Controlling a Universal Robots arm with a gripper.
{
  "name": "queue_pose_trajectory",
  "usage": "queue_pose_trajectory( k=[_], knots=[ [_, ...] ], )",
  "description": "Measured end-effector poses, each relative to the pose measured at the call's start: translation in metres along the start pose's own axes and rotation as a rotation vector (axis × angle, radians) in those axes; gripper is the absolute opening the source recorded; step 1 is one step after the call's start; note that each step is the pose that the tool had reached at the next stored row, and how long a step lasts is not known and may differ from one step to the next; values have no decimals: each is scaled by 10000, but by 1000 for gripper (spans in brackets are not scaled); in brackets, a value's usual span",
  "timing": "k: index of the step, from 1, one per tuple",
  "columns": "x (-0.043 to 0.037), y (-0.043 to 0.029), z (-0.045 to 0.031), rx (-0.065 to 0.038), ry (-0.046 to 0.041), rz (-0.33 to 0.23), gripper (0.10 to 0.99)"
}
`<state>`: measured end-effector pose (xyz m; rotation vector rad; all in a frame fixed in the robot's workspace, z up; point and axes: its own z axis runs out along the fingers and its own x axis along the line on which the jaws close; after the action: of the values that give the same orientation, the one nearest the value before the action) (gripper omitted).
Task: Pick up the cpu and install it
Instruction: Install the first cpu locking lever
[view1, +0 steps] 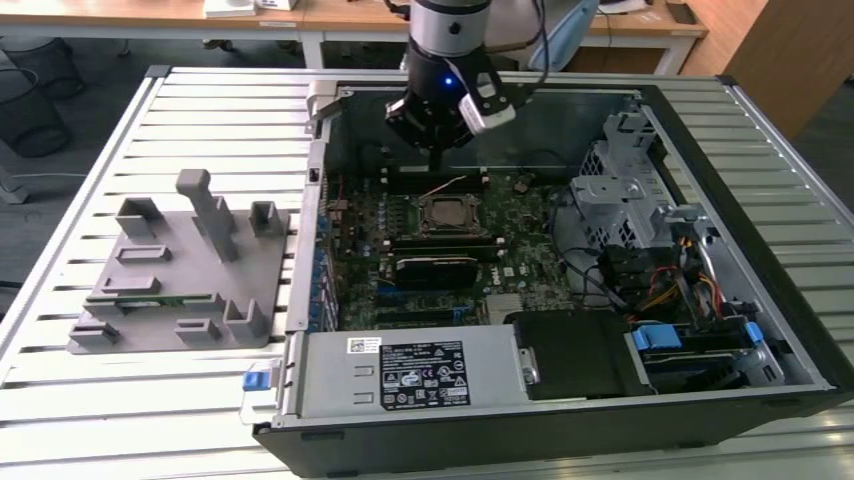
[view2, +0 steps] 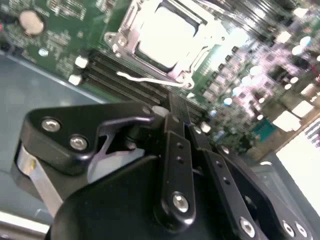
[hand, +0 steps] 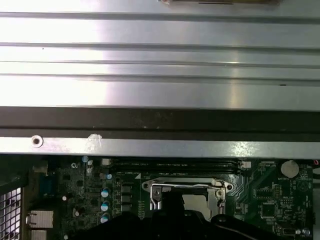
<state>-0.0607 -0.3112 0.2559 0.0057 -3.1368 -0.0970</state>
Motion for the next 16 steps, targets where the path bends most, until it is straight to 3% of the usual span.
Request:
queue_pose_trajectory(
  k=[4,9,13,16],
  knots=[
    [-3,-33,18,-94,-2,0,106],
    [-8,-39,70,-101,-34,-42,106],
    [-8,-41,97,-98,-219,-90,106],
    [-22,-41,119,-99,-251,-89,106]
  ],
)
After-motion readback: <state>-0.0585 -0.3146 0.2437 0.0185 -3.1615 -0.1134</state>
